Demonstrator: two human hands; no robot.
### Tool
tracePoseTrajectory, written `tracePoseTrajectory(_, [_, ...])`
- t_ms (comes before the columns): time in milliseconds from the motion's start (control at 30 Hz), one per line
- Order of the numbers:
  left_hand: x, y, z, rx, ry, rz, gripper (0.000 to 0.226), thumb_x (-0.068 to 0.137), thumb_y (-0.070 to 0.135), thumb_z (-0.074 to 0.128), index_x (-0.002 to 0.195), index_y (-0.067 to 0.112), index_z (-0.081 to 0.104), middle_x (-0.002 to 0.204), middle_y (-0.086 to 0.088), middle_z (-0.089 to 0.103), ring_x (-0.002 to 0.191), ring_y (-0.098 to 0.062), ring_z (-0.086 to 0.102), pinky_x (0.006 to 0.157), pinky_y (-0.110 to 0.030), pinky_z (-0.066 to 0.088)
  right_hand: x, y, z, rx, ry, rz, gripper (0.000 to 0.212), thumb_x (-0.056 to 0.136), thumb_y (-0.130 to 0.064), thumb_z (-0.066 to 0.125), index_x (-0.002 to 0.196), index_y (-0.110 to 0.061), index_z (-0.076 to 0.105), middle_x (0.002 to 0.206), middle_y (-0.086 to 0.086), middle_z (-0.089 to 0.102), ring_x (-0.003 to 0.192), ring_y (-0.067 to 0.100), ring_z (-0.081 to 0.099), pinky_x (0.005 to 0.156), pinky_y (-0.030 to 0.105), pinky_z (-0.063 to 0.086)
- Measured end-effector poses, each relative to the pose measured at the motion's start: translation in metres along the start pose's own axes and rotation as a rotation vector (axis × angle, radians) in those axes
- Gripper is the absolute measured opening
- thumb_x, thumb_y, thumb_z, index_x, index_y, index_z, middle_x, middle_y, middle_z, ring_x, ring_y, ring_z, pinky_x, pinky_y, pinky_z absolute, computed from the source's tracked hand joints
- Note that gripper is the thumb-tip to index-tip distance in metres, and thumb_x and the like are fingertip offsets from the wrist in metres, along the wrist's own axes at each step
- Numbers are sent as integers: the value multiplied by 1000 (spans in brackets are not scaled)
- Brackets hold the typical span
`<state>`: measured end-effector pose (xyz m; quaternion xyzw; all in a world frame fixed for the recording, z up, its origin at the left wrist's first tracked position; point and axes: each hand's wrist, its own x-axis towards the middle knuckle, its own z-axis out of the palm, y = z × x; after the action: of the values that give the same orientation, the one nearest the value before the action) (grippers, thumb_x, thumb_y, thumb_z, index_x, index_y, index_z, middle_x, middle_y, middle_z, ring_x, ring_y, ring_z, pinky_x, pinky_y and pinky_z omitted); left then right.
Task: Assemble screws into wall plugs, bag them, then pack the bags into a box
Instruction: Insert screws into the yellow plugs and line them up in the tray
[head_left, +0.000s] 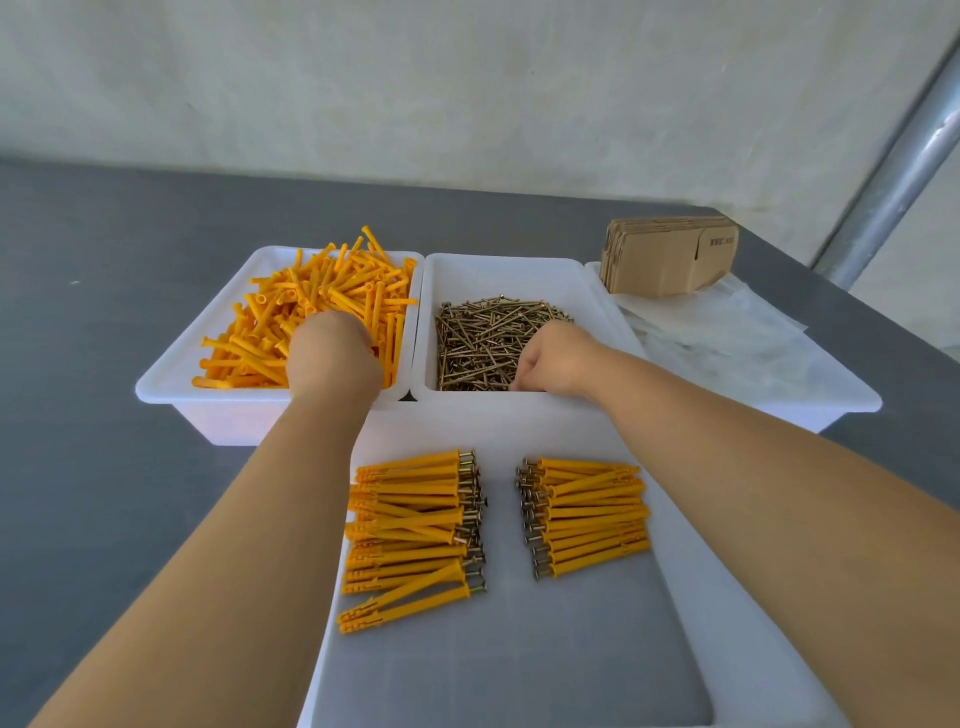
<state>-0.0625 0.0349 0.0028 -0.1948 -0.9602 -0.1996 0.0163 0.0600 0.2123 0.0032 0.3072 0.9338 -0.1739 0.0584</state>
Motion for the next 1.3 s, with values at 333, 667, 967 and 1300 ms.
tracePoseTrajectory(333, [-16, 4, -2, -394, 307, 440, 29, 86, 33, 74, 106, 12, 76, 106, -6, 67, 79, -10, 58, 67, -17, 39, -27, 14, -9, 1149, 483, 5, 2, 90, -18, 70, 89, -18, 68, 90, 2, 76, 88, 15, 74, 72, 32, 58])
tracePoseTrajectory(667, [-51, 37, -4, -395, 135, 869, 33, 102, 37, 48, 104, 13, 72, 71, -1, 62, 67, -14, 56, 58, -31, 40, -97, 15, 7, 782, 668, -284, 23, 97, -13, 58, 99, -30, 74, 78, -19, 66, 73, -6, 58, 70, 11, 44])
tracePoseTrajectory(967, [-70, 48, -3, -132, 51, 854, 31, 102, 35, 45, 84, 13, 59, 58, 7, 41, 56, -16, 40, 48, -25, 23, -112, 8, 20, 456, 905, -544, 19, 87, -5, 70, 99, -17, 77, 92, -3, 65, 83, 7, 59, 73, 28, 51])
tracePoseTrajectory(1300, [-79, 48, 1, -151, -182, 860, 30, 100, 25, 45, 71, 21, 43, 63, 4, 45, 60, -14, 43, 52, -27, 29, -114, 3, 23, 336, 820, -571, 32, 84, 1, 64, 115, -8, 66, 128, 7, 57, 123, 18, 52, 101, 30, 44])
